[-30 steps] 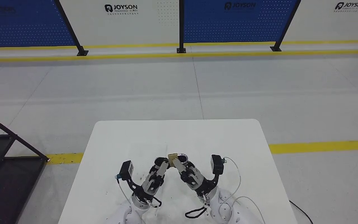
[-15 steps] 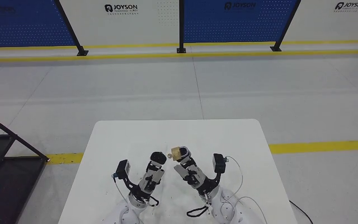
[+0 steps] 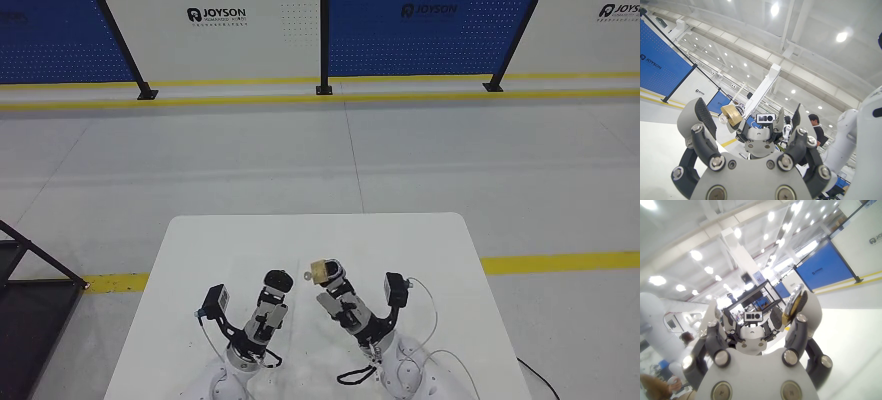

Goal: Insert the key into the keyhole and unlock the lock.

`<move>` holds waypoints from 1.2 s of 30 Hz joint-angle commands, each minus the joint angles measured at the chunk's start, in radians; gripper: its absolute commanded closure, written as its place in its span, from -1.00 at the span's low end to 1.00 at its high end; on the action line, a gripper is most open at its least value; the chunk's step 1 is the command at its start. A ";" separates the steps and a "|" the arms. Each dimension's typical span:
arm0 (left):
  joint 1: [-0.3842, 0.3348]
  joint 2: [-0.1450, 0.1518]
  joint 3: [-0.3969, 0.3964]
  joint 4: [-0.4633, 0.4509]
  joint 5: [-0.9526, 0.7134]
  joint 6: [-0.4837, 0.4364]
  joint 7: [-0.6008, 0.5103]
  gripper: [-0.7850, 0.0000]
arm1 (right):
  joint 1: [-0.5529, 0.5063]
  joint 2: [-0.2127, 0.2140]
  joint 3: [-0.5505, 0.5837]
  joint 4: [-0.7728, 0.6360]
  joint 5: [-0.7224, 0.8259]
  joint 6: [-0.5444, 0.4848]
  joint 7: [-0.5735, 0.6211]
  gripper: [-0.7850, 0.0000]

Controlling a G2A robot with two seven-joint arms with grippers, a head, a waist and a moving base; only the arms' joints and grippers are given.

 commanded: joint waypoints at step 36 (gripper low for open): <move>-0.018 0.098 0.034 -0.013 -0.074 0.000 -0.234 0.07 | -0.021 0.017 0.034 -0.039 0.078 -0.031 0.163 1.00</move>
